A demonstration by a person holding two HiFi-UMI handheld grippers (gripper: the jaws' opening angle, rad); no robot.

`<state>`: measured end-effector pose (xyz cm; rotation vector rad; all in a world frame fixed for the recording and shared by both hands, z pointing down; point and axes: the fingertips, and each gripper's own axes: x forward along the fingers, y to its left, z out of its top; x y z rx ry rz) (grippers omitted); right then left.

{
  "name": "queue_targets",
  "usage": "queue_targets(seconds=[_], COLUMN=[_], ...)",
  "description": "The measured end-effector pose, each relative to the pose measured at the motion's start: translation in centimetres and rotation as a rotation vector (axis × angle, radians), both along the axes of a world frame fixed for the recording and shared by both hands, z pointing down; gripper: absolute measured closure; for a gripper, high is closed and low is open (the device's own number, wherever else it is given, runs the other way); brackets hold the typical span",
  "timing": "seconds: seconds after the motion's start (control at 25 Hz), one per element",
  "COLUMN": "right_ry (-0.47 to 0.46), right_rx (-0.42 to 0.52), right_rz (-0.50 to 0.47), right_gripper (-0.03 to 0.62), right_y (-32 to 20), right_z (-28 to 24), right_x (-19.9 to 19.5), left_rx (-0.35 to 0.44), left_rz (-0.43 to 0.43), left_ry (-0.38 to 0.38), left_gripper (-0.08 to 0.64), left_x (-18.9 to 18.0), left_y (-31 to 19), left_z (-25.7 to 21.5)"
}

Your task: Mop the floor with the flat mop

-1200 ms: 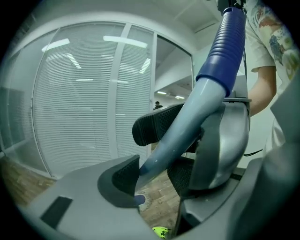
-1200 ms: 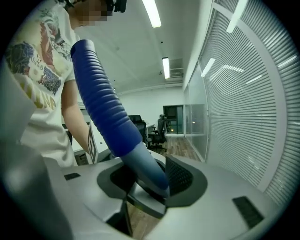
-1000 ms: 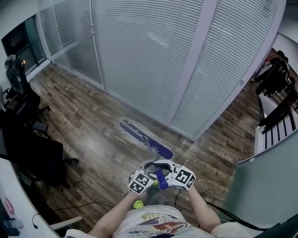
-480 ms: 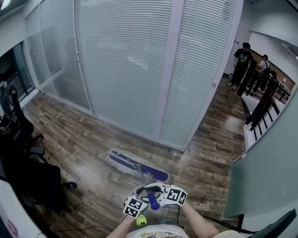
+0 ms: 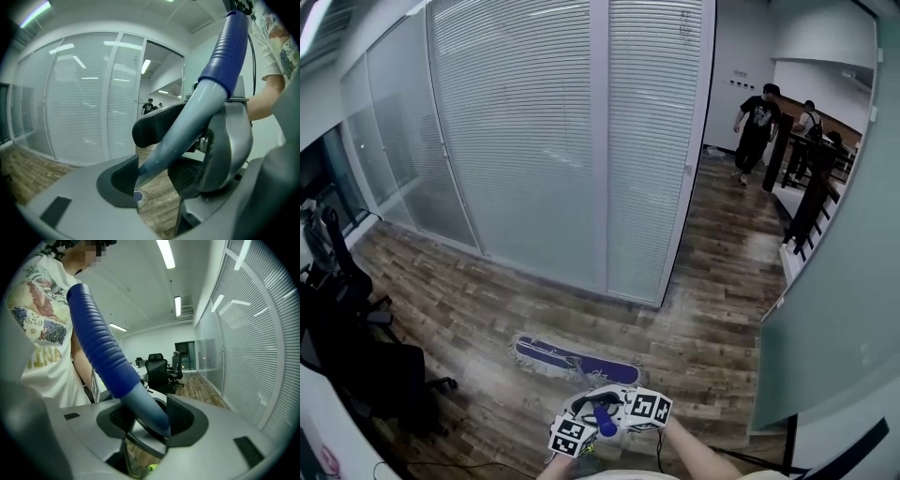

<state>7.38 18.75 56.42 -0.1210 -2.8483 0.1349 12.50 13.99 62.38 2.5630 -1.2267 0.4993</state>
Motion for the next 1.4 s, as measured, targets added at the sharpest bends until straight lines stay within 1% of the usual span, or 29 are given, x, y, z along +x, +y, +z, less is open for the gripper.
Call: queue_targets(seconds=[0.24,0.36,0.6,0.76,0.96,1.24,1.4], right_ry=[0.041,0.035,0.027,0.026,0.018,0.007,0.012], right_rx=[0.02,0.024,0.019,0.022,0.025,0.034,0.033], right_rz=[-0.064,-0.062,-0.052,-0.043,-0.032,-0.007,-0.022], right_gripper=[0.411,0.411,0.411,0.411,0.411,0.411,0.411], right_y=[9.1,13.1,18.4,19.1,19.9,19.7,19.3], right_z=[0.7,1.5,1.7,1.9,2.4,3.6,3.8], right_x=[5.2,7.7,11.2,13.0,13.3,13.7,14.2], left_rx=[0.018,0.026,0.022,0.022,0.026,0.044,0.053], left_rz=[-0.055,-0.055,-0.05,-0.045,-0.022,0.04,0.063], left_ry=[0.017,0.01,0.007,-0.01,-0.026,-0.096,-0.089], left_gripper=[0.387,0.387,0.387,0.387,0.387,0.387,0.387], left_x=[5.0,7.4,10.9,12.7,13.1,13.5,14.2], left_y=[8.8,12.6,18.0,18.8,19.6,19.5,19.0], left_z=[0.5,1.2,1.4,1.8,2.3,3.7,4.1])
